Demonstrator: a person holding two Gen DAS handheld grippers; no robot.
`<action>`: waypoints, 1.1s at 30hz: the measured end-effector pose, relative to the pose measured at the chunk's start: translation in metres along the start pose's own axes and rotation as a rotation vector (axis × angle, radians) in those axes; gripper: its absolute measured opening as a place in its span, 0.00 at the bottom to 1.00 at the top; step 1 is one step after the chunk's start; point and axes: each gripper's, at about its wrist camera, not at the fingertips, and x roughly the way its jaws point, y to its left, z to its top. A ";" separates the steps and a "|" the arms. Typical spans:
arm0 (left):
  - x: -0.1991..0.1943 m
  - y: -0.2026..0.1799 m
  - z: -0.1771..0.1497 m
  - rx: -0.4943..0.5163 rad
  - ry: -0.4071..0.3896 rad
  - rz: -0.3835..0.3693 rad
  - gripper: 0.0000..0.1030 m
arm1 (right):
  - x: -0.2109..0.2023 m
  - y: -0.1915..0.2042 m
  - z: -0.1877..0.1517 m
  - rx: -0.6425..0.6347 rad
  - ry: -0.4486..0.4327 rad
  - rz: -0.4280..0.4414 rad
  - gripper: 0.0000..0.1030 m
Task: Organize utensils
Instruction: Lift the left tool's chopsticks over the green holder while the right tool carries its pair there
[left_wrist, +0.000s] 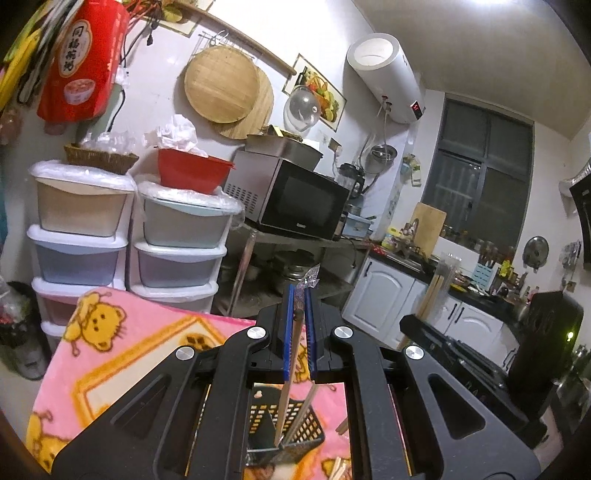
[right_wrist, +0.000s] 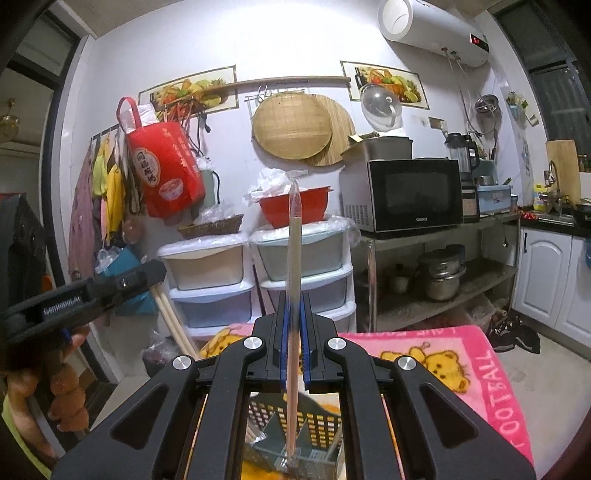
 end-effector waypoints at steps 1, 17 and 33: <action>0.002 0.000 0.000 0.001 -0.002 0.003 0.03 | 0.002 0.000 0.001 -0.004 -0.006 0.001 0.06; 0.033 0.010 -0.027 0.027 0.018 0.034 0.03 | 0.046 -0.017 -0.034 0.007 0.013 -0.008 0.06; 0.053 0.015 -0.062 0.031 0.077 0.004 0.03 | 0.072 -0.018 -0.068 0.018 0.057 -0.022 0.06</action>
